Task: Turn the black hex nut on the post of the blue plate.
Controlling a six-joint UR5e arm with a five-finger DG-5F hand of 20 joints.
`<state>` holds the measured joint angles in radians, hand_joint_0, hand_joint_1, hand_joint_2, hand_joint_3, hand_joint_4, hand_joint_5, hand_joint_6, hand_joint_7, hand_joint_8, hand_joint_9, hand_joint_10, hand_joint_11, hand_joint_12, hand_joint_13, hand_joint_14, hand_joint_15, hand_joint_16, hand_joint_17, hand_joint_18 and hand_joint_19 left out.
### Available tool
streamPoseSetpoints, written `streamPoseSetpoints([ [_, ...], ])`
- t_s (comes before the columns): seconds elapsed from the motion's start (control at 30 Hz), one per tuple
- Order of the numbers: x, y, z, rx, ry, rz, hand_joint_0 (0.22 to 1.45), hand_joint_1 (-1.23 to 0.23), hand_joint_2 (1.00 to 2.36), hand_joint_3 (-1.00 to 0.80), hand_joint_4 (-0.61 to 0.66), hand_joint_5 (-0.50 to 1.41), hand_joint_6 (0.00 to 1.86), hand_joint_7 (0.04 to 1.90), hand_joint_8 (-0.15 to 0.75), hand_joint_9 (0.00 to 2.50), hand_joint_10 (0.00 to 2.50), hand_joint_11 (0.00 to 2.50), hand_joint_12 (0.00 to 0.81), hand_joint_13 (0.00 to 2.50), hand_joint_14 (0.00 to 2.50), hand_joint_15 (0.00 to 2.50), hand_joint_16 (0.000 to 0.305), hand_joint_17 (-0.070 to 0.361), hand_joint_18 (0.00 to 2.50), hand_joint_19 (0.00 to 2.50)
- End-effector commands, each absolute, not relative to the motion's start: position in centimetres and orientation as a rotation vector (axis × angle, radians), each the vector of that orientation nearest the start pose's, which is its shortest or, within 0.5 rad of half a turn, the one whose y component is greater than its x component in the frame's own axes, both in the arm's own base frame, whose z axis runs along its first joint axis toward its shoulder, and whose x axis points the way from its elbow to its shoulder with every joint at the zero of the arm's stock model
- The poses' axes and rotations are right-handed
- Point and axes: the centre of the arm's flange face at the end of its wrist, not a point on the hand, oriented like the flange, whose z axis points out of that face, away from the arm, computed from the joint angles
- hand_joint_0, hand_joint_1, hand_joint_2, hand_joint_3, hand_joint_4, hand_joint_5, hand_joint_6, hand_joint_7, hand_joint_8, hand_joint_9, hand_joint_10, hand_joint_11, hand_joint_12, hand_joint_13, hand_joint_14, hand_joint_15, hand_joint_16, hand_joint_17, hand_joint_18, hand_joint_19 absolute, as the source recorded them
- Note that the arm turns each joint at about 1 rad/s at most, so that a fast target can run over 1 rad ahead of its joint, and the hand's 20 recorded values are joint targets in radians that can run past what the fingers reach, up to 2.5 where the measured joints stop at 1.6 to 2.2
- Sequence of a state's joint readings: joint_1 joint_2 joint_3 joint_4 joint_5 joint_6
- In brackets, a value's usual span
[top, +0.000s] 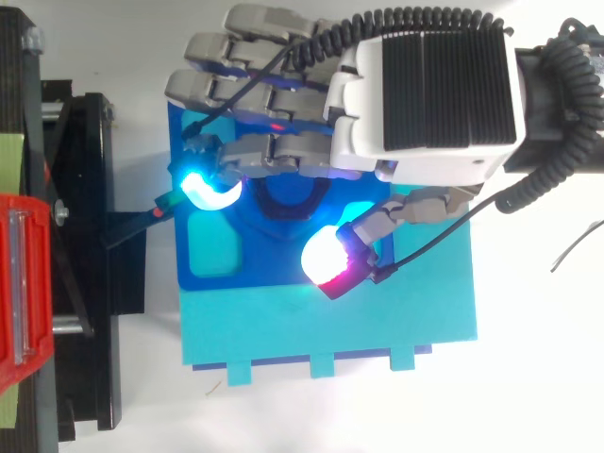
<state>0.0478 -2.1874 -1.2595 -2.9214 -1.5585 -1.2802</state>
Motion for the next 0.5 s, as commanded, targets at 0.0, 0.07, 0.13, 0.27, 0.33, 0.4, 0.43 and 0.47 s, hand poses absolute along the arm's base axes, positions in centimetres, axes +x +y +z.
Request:
streamPoseSetpoints([
  [0.0, 71.6, -10.1, 28.4, 0.21, 1.648, 0.246, 0.42, -0.8, 1.0, -0.5, 0.08, -0.3, 0.5, 0.68, 0.141, 0.0, 0.0, 0.0, 0.311, 0.0, 0.0, 0.0, 0.045, 0.102, 0.0, 0.04],
  [0.07, 71.6, -10.1, 28.4, 0.21, 1.648, 0.246, 0.43, -0.81, 1.0, -0.5, 0.08, -0.3, 0.5, 0.68, 0.138, 0.0, 0.0, 0.0, 0.31, 0.0, 0.0, 0.0, 0.045, 0.102, 0.0, 0.04],
  [0.13, 71.7, -9.9, 28.6, 0.201, 1.649, 0.256, 0.43, -0.83, 1.0, -0.5, 0.08, -0.3, 0.5, 0.68, 0.137, 0.0, 0.0, 0.0, 0.306, 0.0, 0.0, 0.0, 0.045, 0.1, 0.0, 0.04],
  [0.27, 71.8, -10.1, 29.2, 0.198, 1.65, 0.263, 0.44, -0.86, 1.0, -0.5, 0.08, -0.3, 0.5, 0.68, 0.133, 0.0, 0.0, 0.0, 0.303, 0.0, 0.0, 0.0, 0.044, 0.099, 0.0, 0.04],
  [0.33, 71.8, -10.0, 29.4, 0.196, 1.664, 0.268, 0.44, -0.85, 1.0, -0.5, 0.08, -0.3, 0.5, 0.68, 0.134, 0.0, 0.0, 0.0, 0.303, 0.0, 0.0, 0.0, 0.044, 0.099, 0.0, 0.04],
  [0.4, 71.7, -9.9, 29.5, 0.194, 1.68, 0.271, 0.44, -0.85, 1.0, -0.5, 0.09, -0.3, 0.5, 0.68, 0.135, 0.0, 0.0, 0.0, 0.304, 0.0, 0.0, 0.0, 0.044, 0.099, 0.0, 0.04],
  [0.43, 71.6, -9.9, 29.4, 0.193, 1.688, 0.272, 0.44, -0.84, 1.0, -0.5, 0.09, -0.3, 0.5, 0.69, 0.136, 0.0, 0.0, 0.0, 0.304, 0.0, 0.0, 0.0, 0.044, 0.099, 0.0, 0.05],
  [0.47, 71.5, -9.9, 29.4, 0.193, 1.693, 0.273, 0.43, -0.83, 1.0, -0.5, 0.09, -0.3, 0.5, 0.69, 0.137, 0.0, 0.0, 0.0, 0.305, 0.0, 0.0, 0.0, 0.044, 0.099, 0.0, 0.04],
])
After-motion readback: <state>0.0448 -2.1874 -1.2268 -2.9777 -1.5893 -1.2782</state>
